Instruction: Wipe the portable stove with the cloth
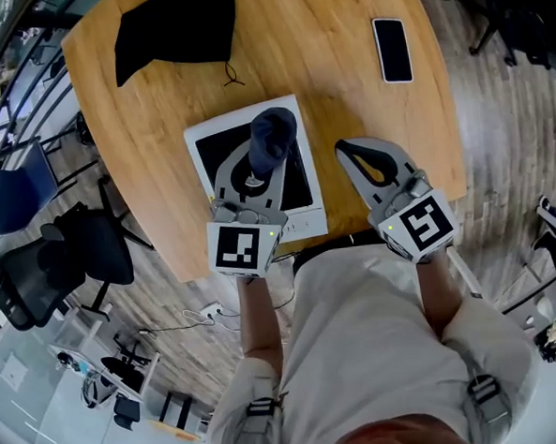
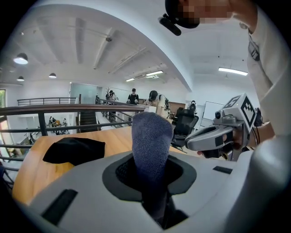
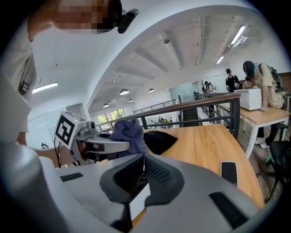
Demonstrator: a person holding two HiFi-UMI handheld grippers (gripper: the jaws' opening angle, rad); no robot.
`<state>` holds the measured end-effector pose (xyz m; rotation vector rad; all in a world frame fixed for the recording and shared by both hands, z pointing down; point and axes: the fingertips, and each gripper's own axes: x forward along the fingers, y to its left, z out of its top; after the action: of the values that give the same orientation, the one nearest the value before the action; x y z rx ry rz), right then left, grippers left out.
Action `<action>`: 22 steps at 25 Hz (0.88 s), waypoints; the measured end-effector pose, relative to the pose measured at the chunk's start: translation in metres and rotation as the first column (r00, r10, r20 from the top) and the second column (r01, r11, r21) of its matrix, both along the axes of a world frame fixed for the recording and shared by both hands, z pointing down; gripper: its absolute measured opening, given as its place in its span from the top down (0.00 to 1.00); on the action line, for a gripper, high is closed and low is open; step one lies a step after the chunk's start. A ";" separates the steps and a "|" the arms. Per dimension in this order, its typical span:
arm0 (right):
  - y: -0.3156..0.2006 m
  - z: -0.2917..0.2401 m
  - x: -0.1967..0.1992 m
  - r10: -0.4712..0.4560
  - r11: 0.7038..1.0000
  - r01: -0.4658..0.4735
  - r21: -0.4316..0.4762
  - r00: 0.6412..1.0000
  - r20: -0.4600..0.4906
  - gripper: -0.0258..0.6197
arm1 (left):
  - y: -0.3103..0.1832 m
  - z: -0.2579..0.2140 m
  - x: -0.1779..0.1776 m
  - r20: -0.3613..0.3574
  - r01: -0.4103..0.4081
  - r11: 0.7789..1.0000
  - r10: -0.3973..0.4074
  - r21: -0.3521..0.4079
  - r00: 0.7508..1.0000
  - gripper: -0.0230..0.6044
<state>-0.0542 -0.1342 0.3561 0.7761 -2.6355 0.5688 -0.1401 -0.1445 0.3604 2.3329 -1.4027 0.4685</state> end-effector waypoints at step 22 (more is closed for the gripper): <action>-0.024 0.045 -0.016 0.100 0.990 -0.102 -0.093 0.995 -0.028 0.93 | -0.045 0.081 0.006 0.061 -0.195 0.974 0.203 -0.118 0.977 0.81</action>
<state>-0.0699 -0.1580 0.4014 0.8857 -2.5383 0.7020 -0.1346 -0.1894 0.4413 2.3970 -1.1460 0.6774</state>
